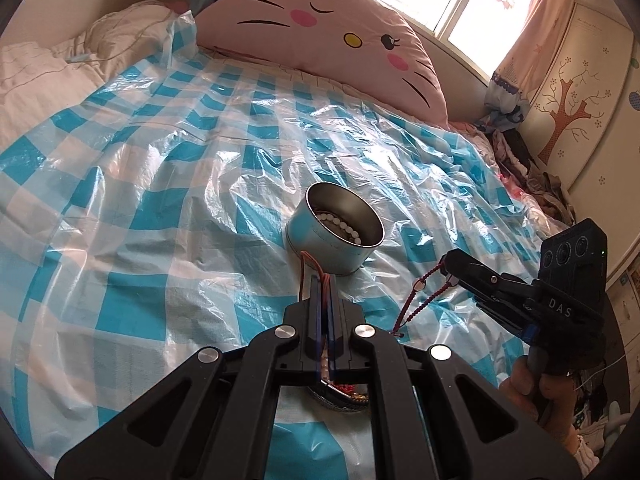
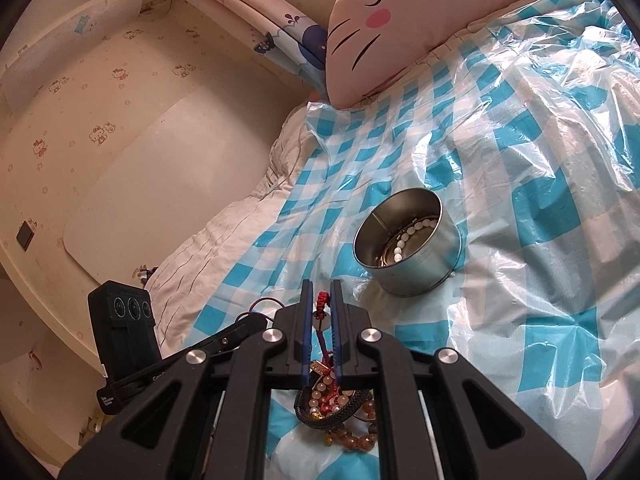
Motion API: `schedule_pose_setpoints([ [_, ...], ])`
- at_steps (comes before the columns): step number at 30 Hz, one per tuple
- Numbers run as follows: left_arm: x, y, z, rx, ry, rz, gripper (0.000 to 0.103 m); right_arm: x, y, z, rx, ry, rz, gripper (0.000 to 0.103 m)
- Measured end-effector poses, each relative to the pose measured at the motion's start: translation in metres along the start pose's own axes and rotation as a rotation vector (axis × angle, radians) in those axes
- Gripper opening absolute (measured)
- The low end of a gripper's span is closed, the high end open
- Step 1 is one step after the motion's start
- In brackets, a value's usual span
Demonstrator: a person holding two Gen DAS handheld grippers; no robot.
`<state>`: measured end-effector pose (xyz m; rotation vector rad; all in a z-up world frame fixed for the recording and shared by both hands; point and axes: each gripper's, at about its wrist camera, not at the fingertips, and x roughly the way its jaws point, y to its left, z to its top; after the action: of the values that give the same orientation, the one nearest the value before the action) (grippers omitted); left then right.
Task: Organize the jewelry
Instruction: 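Grasp red cord bracelets from the pile with both grippers and lift them, then carry the red cords over the tin and open both grippers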
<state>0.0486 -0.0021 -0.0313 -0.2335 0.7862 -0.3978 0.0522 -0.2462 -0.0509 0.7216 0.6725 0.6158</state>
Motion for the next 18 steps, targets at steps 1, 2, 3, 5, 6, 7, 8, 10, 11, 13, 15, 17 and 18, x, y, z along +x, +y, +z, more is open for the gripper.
schedule_pose_setpoints([
  [1, 0.0, 0.0, 0.0, 0.006, -0.004, 0.011, 0.002, 0.0, 0.0, 0.0, 0.0, 0.0, -0.002, 0.009],
  [2, -0.001, -0.002, 0.001, 0.014, -0.008, 0.023, 0.002, 0.0, 0.0, 0.0, 0.0, 0.001, -0.003, 0.009],
  [3, 0.0, -0.002, 0.001, 0.023, -0.012, 0.038, 0.002, 0.001, 0.0, 0.0, 0.0, 0.0, -0.005, 0.009],
  [5, 0.0, -0.005, 0.001, 0.039, -0.017, 0.056, 0.002, 0.0, -0.001, 0.001, -0.001, -0.001, -0.009, 0.009],
  [6, -0.001, -0.007, 0.001, 0.047, -0.021, 0.065, 0.002, 0.0, 0.0, 0.0, -0.001, -0.002, -0.009, 0.009],
  [7, -0.001, -0.008, 0.001, 0.056, -0.025, 0.074, 0.002, -0.001, 0.0, 0.0, -0.002, -0.003, -0.009, 0.009],
  [8, -0.002, -0.009, 0.001, 0.065, -0.028, 0.079, 0.002, -0.001, 0.0, 0.0, -0.003, -0.005, -0.01, 0.009],
  [10, -0.001, -0.013, 0.001, 0.086, -0.034, 0.092, 0.002, -0.002, 0.0, 0.001, -0.007, -0.009, -0.011, 0.009],
  [11, -0.002, -0.015, 0.001, 0.095, -0.038, 0.093, 0.002, -0.003, 0.0, 0.001, -0.007, -0.013, -0.01, 0.009],
  [13, -0.001, -0.019, 0.002, 0.113, -0.044, 0.096, 0.002, -0.004, 0.001, 0.002, -0.01, -0.02, -0.01, 0.009],
  [15, -0.001, -0.022, 0.003, 0.12, -0.049, 0.087, 0.002, -0.006, 0.001, 0.002, -0.013, -0.027, -0.008, 0.009],
  [17, -0.001, -0.023, 0.004, 0.124, -0.051, 0.08, 0.002, -0.008, 0.002, 0.003, -0.014, -0.035, -0.005, 0.009],
  [18, -0.001, -0.023, 0.005, 0.121, -0.051, 0.07, 0.002, -0.009, 0.002, 0.003, -0.015, -0.039, -0.005, 0.009],
])
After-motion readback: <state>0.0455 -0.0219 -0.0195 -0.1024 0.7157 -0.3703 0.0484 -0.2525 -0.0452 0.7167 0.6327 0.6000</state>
